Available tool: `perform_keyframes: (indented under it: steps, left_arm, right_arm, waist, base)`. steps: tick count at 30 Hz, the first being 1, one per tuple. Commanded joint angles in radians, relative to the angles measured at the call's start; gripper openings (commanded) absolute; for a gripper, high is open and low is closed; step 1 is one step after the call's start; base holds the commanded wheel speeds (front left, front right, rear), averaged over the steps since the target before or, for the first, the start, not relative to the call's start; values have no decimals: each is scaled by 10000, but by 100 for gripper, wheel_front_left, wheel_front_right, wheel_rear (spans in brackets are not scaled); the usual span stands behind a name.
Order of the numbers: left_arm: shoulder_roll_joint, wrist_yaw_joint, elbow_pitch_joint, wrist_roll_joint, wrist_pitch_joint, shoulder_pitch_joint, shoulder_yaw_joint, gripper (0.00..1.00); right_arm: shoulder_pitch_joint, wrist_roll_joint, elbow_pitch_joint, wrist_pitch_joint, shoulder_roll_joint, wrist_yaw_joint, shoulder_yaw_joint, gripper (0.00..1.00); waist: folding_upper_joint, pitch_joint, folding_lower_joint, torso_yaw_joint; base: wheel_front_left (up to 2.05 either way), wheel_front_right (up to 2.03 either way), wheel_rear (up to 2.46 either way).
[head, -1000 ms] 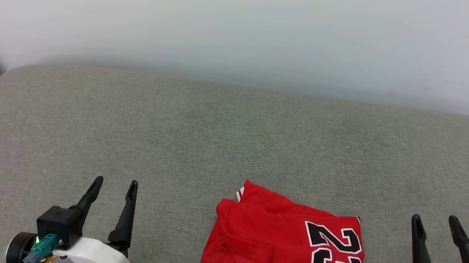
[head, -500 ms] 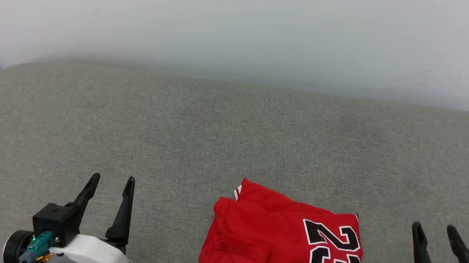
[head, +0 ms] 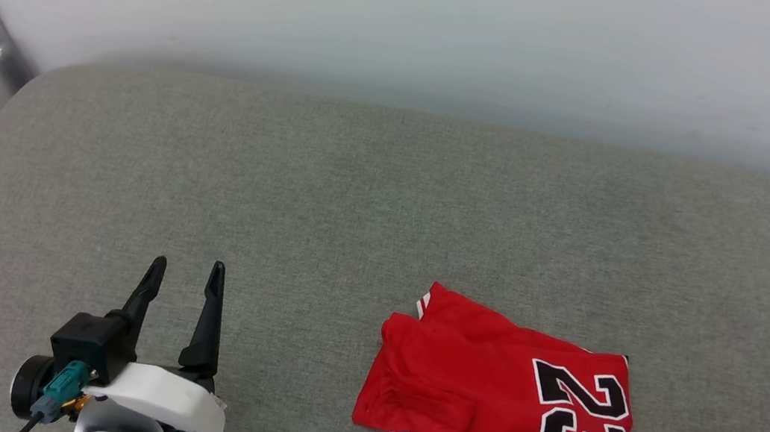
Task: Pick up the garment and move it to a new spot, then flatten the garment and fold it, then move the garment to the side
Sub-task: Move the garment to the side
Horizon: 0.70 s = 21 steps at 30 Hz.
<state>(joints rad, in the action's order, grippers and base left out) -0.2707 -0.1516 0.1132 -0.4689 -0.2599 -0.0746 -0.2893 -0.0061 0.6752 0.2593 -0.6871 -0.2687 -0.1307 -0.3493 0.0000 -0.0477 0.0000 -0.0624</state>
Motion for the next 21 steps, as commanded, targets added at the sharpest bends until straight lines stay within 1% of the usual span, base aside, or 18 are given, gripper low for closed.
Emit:
perform_keyframes:
  steps: [1,4,7,9,13,17,18,19,20,21]
  left_arm:
    - [41,12,-21,79,-62,-145,5,100]
    - [122,120,-46,232,-65,-296,-41,100]
    - [188,258,-29,362,-65,-418,-112,100]
    - [257,276,-30,424,-66,-515,-74,100]
    - [397,387,0,516,-67,-608,-16,100]
    - [498,497,64,619,-59,-668,42,100]
    - [518,526,82,633,-57,-679,66,100]
    - [525,528,95,646,-58,-679,84,100]
    - [496,545,106,741,-58,-677,79,100]
    - [483,557,111,771,-58,-649,94,100]
  right_arm:
    - [-242,229,130,-255,61,0,-73,100]
    - [-803,1095,701,-1547,390,0,-323,100]
    - [-1334,2045,1037,-2581,991,0,-532,100]
    - [-1576,2589,1196,-3095,1411,1,-563,100]
    - [-1859,3214,1618,-3706,1879,5,-464,100]
    - [-1841,3280,2102,-3800,2124,9,-136,100]
    - [-1839,3284,2145,-3821,2162,9,-22,79]
    - [-1845,3321,2115,-3780,2191,9,75,38]
    - [-1832,3336,2057,-3724,2195,9,183,7]
    - [-1816,3275,1949,-3673,2183,9,333,0]
  waist:
    - [0,-241,0,-216]
    - [0,-543,0,-454]
    - [0,-793,0,-675]
    - [0,-944,0,-789]
    - [0,-1121,0,-963]
    - [0,-1133,0,-1063]
    - [0,-1126,0,-1074]
    - [0,-1115,0,-1072]
    - [0,-1095,0,-1060]
    - [0,-1070,0,-1027]
  base:
    - [0,0,0]
    - [0,0,0]
    - [0,0,0]
    - [0,0,0]
    - [0,0,0]
    - [0,0,0]
    - [0,0,0]
    - [0,0,0]
    - [0,0,0]
    - [0,0,0]
